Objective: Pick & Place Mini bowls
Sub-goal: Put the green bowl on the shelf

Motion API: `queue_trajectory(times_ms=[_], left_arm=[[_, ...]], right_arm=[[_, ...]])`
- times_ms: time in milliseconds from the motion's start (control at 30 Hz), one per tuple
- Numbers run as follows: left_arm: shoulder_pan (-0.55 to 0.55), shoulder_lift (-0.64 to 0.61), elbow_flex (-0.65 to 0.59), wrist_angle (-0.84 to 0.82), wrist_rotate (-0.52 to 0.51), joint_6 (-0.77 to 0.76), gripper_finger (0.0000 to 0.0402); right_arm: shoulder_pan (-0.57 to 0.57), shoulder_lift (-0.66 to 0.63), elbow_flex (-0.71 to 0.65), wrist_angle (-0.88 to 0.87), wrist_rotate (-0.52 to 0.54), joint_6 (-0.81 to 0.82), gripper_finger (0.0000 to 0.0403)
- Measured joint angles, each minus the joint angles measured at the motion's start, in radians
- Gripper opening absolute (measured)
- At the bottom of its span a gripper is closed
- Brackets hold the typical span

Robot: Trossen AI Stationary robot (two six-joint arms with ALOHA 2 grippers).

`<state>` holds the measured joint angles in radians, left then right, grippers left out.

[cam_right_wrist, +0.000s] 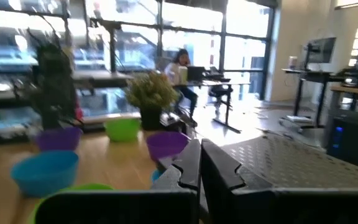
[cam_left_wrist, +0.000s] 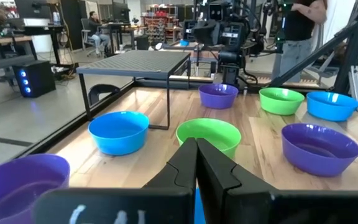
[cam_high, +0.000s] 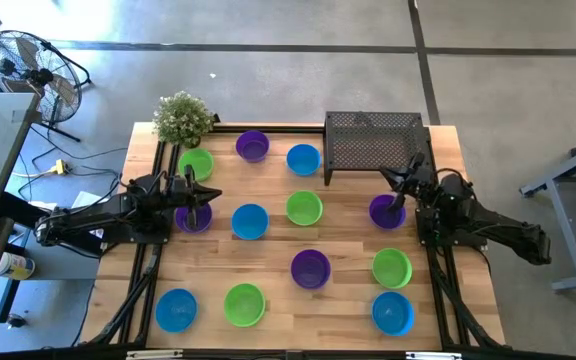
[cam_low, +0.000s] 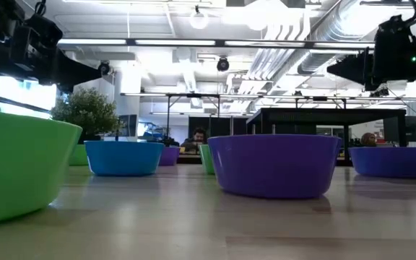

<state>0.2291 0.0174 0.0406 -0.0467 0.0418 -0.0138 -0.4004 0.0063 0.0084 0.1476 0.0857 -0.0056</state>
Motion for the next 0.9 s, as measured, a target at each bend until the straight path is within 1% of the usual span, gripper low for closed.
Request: queue_trajectory(times_ms=[167, 300, 367, 500, 733, 900], left_arm=[[0.0, 0.0, 0.0, -0.006, -0.016, -0.017, 0.0001], [0.0, 0.0, 0.0, -0.01, -0.045, -0.02, 0.0001], [0.0, 0.0, 0.0, -0.01, -0.046, -0.02, 0.0001], [0.0, 0.0, 0.0, -0.011, -0.047, -0.015, 0.0001], [0.0, 0.0, 0.0, -0.011, -0.048, 0.007, 0.0001], [0.0, 0.0, 0.0, -0.01, -0.042, 0.005, 0.0001]], right_arm=[[0.0, 0.002, 0.0, 0.147, -0.008, 0.006, 0.0], [0.005, 0.02, 0.019, 0.158, -0.113, 0.013, 0.0], [0.016, 0.04, 0.04, 0.159, -0.129, 0.024, 0.0], [0.047, 0.111, 0.104, 0.082, -0.09, -0.023, 0.0], [0.127, 0.309, 0.23, -0.063, 0.073, -0.052, 0.0], [0.206, 0.453, 0.31, -0.136, 0.128, -0.017, 0.0]])
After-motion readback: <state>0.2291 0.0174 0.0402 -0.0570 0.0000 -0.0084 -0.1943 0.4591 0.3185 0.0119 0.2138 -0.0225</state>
